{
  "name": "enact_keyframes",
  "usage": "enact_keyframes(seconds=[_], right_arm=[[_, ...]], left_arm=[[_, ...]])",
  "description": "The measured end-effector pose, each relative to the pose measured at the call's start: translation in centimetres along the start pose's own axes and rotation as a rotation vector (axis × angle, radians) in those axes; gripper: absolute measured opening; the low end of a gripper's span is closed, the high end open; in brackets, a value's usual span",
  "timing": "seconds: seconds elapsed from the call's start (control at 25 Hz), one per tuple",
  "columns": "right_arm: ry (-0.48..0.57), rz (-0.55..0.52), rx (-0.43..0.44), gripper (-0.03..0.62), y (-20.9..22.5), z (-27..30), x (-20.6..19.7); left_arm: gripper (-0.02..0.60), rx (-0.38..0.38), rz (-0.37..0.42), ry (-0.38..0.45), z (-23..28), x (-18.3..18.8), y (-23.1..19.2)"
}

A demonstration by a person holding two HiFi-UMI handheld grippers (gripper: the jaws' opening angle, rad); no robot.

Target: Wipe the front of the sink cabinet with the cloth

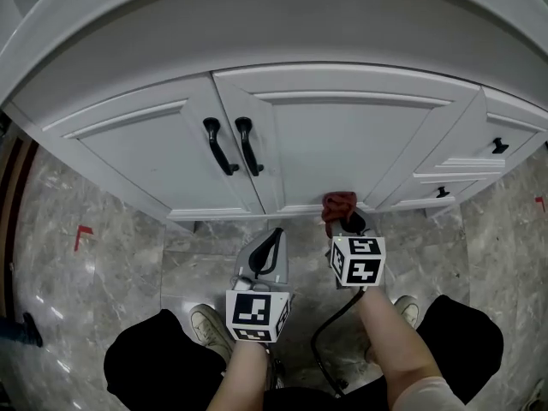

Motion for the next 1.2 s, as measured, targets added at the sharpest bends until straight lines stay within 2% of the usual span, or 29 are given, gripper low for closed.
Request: enact_keyframes(seconds=[0.32,0.64,0.72,0.92,1.2], right_arm=[[-0.008,0.052,-0.12,0.083,5.5,-1.8,-0.2],[-0.012,0.025,-0.177,0.081,6.9,-3.3,0.1],[-0.003,-0.001,-0.166,0.08,5.8,-3.8,0.4],[0.076,-0.092,-0.052,0.08,0.1,-5.2,2.5],[0.222,-0.056,-0.036,0.08,-5.9,-9.6,6.8]], left_arm=[[0.0,-0.028,0.002,0.005,1.3,0.3,1.9],[0.0,-0.041,0.006,0.023,1.6,1.2,2.9],[0.0,-0.042,0.016,0.025,1.2,1.5,2.9],[0.0,-0.021,0.093,0.028,-1.3,2.3,1.6],[0.0,0.019,0.148,0.085,-7.6,5.6,-1.8]])
Point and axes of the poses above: the fingertips, and each gripper's own axes: z forward along the fingers, y to its right, x out of its top, the point moved 7 cm from there along -z, backward along the fingers, and after that the axes turned 4 degrees about y, right-handed, at the moved point
